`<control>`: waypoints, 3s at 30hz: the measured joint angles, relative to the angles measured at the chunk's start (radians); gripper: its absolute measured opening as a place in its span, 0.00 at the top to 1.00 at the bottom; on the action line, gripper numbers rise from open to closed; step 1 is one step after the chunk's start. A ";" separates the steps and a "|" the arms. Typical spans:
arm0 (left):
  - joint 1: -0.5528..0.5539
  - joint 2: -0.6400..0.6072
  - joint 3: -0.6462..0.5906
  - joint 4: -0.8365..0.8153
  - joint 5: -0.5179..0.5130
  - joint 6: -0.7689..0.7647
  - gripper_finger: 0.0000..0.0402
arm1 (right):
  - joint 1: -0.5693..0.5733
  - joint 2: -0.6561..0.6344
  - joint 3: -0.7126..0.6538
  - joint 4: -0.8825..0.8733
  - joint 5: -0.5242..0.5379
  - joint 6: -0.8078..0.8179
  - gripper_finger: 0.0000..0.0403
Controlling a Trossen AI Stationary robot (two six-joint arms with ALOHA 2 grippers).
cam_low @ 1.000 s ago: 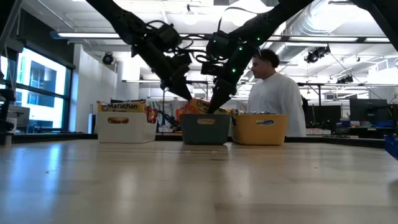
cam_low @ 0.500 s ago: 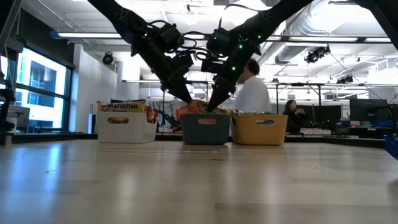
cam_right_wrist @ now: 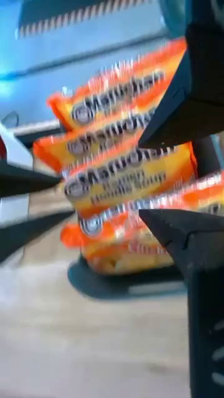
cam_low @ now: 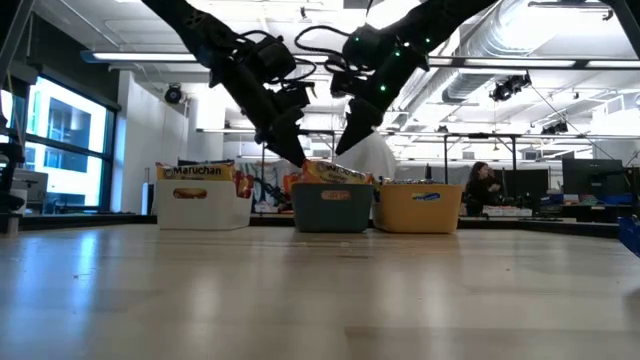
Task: Sort Maruchan noodles
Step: Adjust the blue bin, then put the blue noodle pack into the yellow bin
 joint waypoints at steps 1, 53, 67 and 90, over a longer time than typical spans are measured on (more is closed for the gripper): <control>0.000 0.000 -0.008 0.008 -0.004 -0.005 0.76 | 0.000 0.000 -0.010 0.002 -0.022 0.003 0.66; -0.130 -0.360 -0.581 0.659 -0.096 -0.192 0.91 | 0.166 -0.179 -0.418 0.358 0.008 0.099 1.00; -0.152 -0.313 -0.670 0.952 -0.028 -0.200 0.91 | 0.462 -0.426 -0.662 0.041 -0.097 0.723 1.00; -0.171 -0.303 -0.671 1.005 0.000 -0.173 0.91 | 1.133 -0.444 -0.779 0.078 -0.235 1.738 1.00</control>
